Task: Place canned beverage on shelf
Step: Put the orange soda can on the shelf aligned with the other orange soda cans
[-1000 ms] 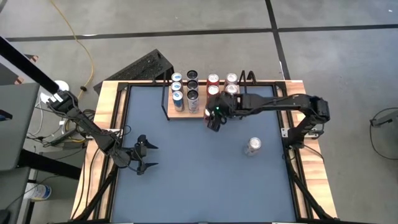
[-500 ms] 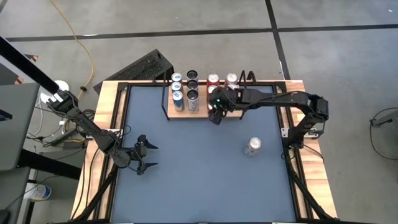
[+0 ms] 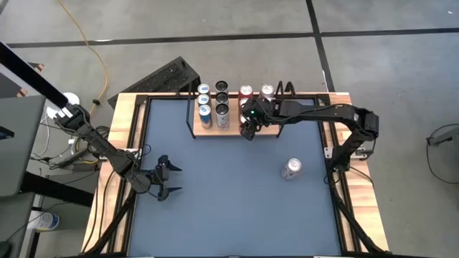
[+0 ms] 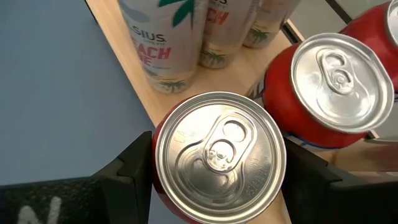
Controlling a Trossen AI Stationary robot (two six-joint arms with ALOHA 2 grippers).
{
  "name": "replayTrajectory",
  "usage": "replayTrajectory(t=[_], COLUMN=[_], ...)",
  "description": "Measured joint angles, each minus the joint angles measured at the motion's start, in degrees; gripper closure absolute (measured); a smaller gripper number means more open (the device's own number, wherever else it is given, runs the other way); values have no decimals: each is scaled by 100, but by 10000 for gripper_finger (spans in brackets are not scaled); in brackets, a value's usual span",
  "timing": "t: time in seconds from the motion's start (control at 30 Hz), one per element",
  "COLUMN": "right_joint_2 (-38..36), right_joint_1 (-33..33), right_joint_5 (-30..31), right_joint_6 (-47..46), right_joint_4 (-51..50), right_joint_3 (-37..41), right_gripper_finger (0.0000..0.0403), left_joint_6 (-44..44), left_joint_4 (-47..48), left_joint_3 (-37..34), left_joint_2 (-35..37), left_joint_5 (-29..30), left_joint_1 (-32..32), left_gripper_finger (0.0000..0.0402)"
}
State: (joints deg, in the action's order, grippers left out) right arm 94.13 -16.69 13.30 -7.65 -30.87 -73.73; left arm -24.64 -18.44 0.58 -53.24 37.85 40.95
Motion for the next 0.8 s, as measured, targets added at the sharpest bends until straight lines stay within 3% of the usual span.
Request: replayTrajectory(t=[0.37, 0.8], right_joint_2=[0, -2], right_joint_1=[-103, -98], right_joint_5=[-3, 26], right_joint_6=[-18, -183], right_joint_4=[32, 83], right_joint_3=[0, -4], right_gripper_finger=[149, 54], left_joint_6=[0, 0], left_joint_4=[0, 0], left_joint_3=[0, 0], left_joint_2=[1, 1], left_joint_5=[0, 2], left_joint_1=[-2, -2], left_gripper_finger=[40, 40])
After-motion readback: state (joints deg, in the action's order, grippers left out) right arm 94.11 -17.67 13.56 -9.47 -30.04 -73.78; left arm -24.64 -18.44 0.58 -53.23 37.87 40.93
